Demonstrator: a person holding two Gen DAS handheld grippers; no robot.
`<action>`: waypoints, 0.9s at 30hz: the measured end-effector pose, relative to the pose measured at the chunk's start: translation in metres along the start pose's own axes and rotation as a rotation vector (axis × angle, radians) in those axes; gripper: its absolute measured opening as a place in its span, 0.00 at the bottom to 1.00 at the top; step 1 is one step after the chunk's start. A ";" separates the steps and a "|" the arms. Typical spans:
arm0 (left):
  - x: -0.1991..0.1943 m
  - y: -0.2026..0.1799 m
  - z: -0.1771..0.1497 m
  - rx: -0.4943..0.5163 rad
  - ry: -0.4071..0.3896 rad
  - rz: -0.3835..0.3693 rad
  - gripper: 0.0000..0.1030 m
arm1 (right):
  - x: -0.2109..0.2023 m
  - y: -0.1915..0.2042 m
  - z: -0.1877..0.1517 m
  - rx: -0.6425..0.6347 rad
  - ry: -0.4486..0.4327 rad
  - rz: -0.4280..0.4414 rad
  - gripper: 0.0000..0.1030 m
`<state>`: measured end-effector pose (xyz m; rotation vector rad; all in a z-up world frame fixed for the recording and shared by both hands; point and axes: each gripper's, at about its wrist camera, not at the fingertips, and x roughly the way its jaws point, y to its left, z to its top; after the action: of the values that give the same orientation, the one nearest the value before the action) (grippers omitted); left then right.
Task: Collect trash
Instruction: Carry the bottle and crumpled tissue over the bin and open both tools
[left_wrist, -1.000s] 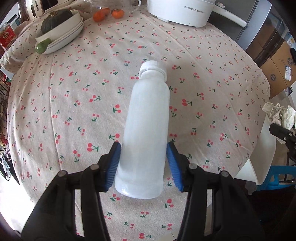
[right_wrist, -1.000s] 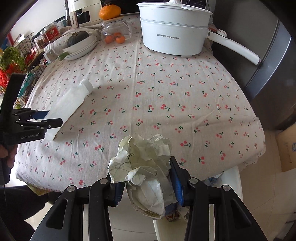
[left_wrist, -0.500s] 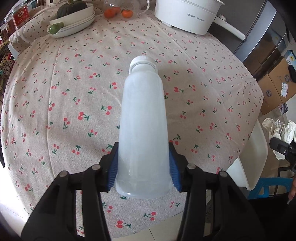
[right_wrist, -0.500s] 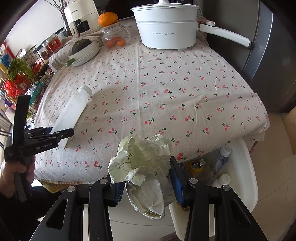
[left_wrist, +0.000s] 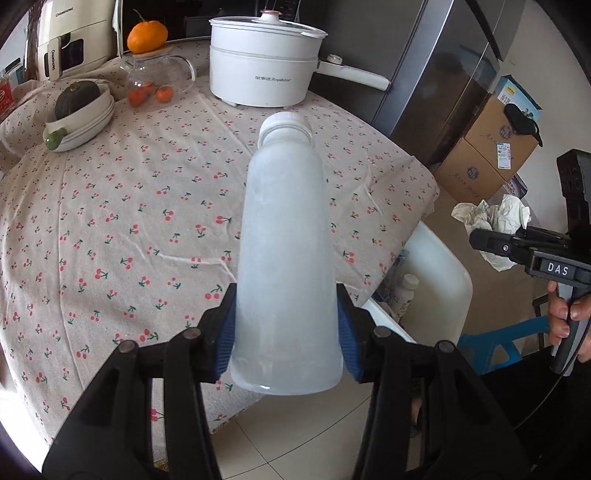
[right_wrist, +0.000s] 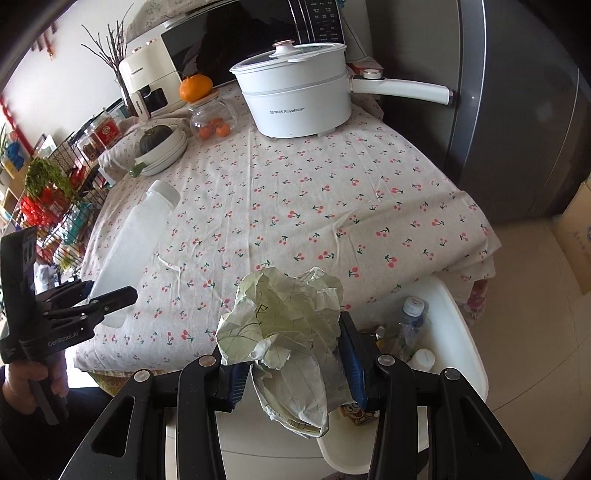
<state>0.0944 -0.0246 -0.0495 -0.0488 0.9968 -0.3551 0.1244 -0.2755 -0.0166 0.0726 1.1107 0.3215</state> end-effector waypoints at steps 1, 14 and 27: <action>0.000 -0.008 -0.001 0.020 0.000 -0.014 0.49 | -0.002 -0.006 -0.002 0.008 -0.003 -0.007 0.43; 0.050 -0.116 -0.014 0.246 0.132 -0.158 0.49 | -0.015 -0.087 -0.036 0.178 0.019 -0.085 0.43; 0.090 -0.148 -0.012 0.327 0.098 -0.196 0.71 | -0.007 -0.118 -0.049 0.265 0.066 -0.113 0.44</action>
<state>0.0889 -0.1906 -0.0991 0.1693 1.0222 -0.7023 0.1033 -0.3945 -0.0577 0.2341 1.2131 0.0751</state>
